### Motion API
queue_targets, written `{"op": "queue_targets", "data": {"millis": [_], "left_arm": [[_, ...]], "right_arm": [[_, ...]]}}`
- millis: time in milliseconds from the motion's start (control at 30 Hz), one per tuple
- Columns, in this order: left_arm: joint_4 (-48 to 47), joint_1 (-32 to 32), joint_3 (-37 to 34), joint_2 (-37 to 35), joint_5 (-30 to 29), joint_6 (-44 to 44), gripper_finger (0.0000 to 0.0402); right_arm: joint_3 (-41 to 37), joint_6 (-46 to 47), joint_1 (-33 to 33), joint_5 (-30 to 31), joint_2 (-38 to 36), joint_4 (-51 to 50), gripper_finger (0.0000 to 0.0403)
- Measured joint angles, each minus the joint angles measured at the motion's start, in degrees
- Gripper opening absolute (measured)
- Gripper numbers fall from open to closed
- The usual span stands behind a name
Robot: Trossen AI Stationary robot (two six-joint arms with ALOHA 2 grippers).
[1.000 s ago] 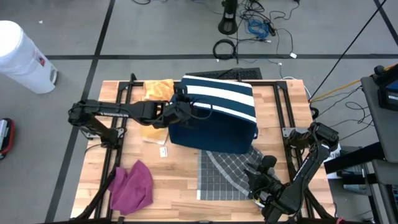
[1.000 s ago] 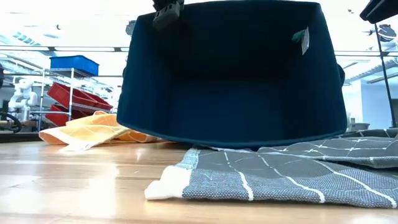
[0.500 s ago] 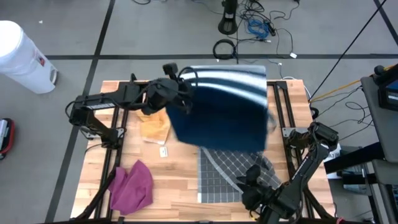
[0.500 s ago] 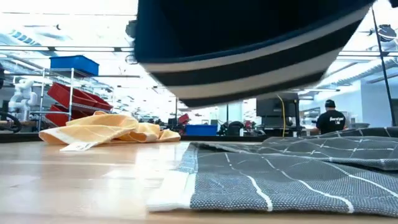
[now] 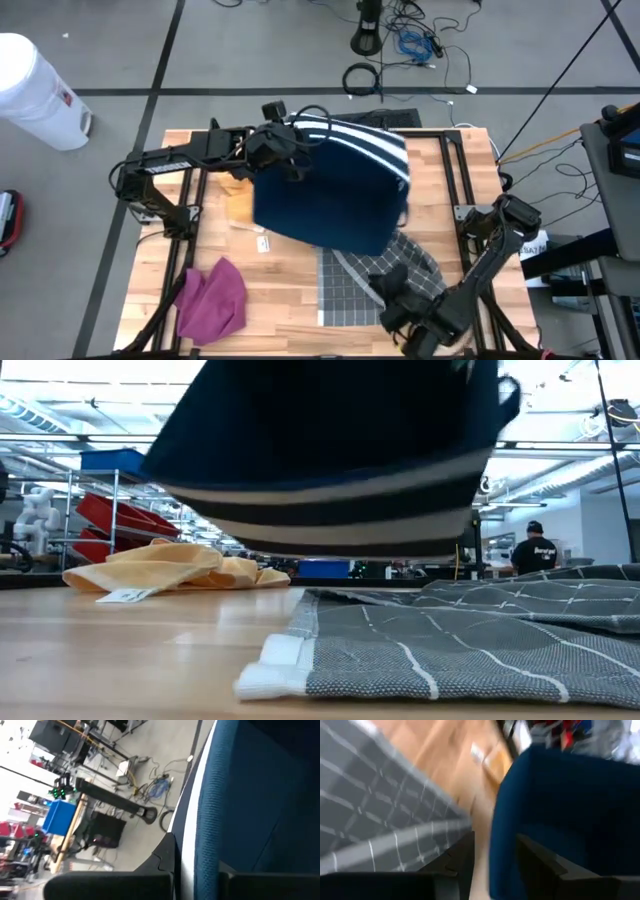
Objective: Fold towel
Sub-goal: Fold the gray patterned towel
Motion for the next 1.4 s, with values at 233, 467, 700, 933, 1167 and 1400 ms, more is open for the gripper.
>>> {"op": "queue_targets", "data": {"millis": [233,467,700,933,1167,1400], "left_arm": [[-0.2,0.1,0.2,-0.1,1.2,-3.3,0.0003],[-2.9,0.1,0.2,0.0,1.6,-2.7,0.0003],[-2.6,-0.3,0.2,0.0,3.9,-4.4,0.0003],[-2.6,-1.0,0.2,0.0,3.9,-4.9,0.0003],[-2.8,-1.4,0.1,0.0,3.9,-4.3,0.0003],[-2.8,-1.3,0.1,0.0,4.1,-4.3,0.0003]], "right_arm": [[0.0,-0.1,-4.9,-2.8,0.0,-0.8,0.0128],[0.0,-1.1,-7.1,-2.8,0.0,-1.7,0.0128],[0.0,1.3,-8.6,-4.0,0.0,-5.4,0.0128],[0.0,7.9,-11.5,-9.7,0.0,-10.3,0.0128],[0.0,10.6,-11.5,-9.7,0.0,-12.9,0.0128],[0.0,14.8,-11.5,-9.8,0.0,-17.8,0.0128]]}}
